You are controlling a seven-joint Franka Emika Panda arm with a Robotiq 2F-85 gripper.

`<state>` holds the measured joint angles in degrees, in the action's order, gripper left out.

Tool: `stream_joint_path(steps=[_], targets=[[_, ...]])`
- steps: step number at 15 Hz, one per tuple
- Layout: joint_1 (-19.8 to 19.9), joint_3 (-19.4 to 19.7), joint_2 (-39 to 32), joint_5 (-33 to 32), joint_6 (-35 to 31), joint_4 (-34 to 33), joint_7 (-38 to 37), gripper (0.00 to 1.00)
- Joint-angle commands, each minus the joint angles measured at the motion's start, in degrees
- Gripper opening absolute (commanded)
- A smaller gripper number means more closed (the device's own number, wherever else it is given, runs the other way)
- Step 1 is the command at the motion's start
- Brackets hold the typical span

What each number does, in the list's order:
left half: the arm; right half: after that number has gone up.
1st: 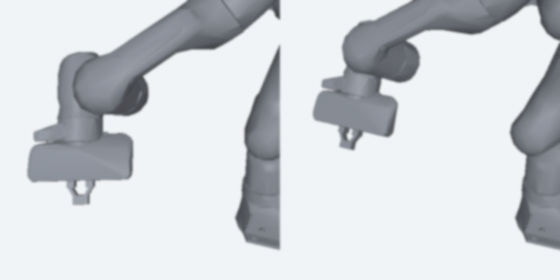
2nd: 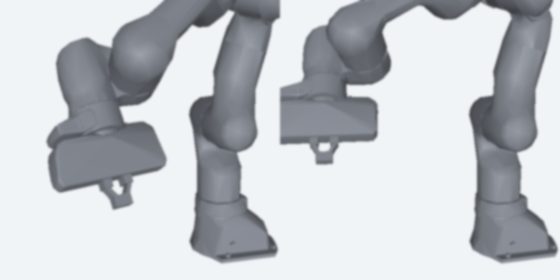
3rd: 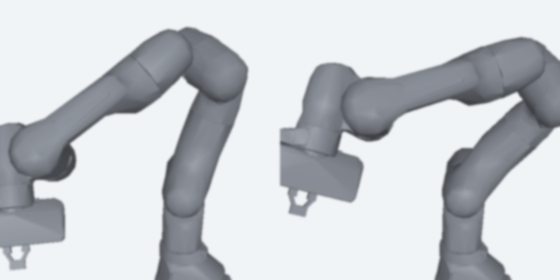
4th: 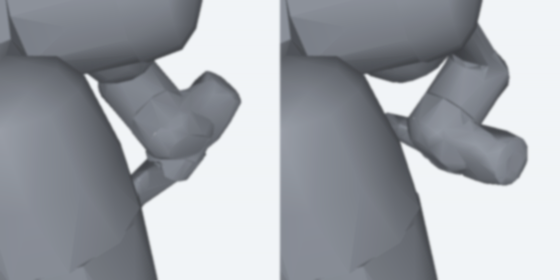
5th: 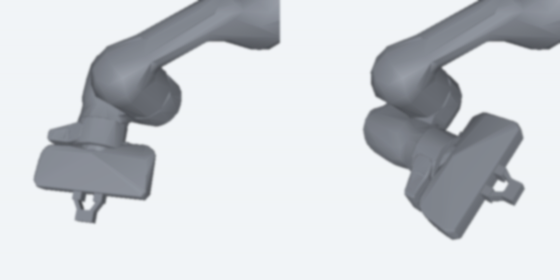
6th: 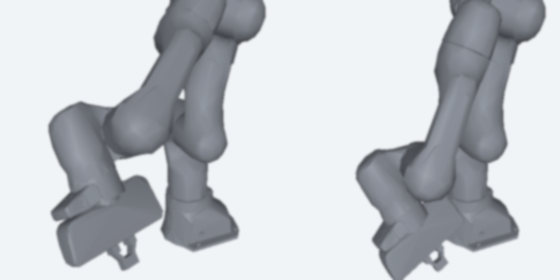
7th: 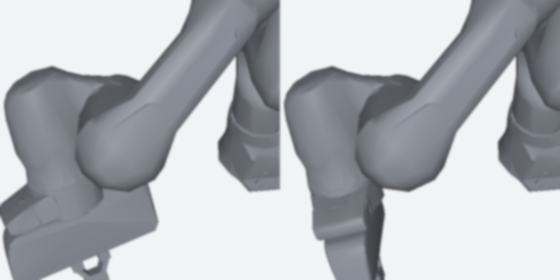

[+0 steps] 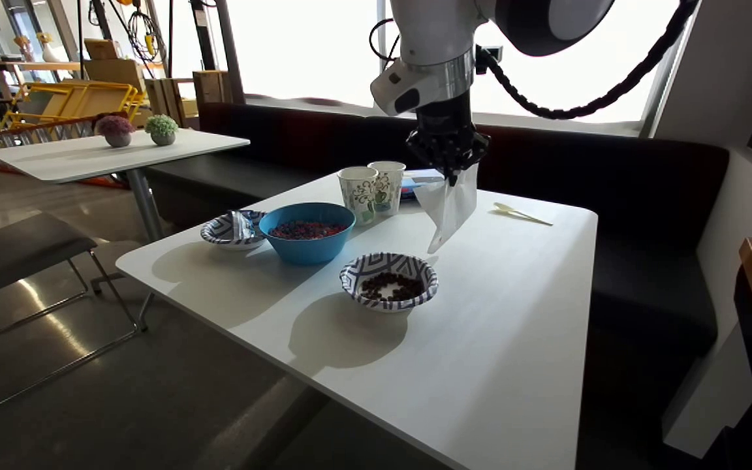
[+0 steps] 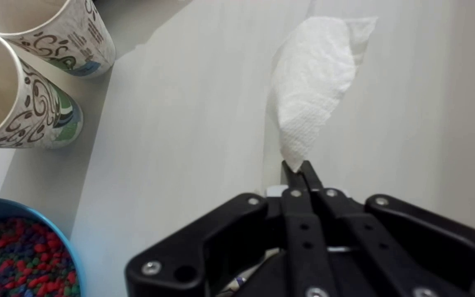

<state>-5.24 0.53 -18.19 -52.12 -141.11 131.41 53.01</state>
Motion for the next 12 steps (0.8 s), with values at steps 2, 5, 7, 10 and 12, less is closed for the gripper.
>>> stream_joint_path(steps=[2,5,7,10,12], targets=[[0.53,-2.59,-0.04,-0.92,2.94,-2.84,1.22,0.0],[0.13,-4.06,-1.2,-0.26,5.69,-7.27,4.12,0.0],[-0.42,-5.11,-2.33,-0.34,8.15,-10.65,6.24,0.0],[-1.39,-6.56,-5.1,-0.53,10.58,-16.05,9.06,0.0],[-2.22,-7.42,-7.43,-0.47,12.01,-19.57,10.77,0.0]])
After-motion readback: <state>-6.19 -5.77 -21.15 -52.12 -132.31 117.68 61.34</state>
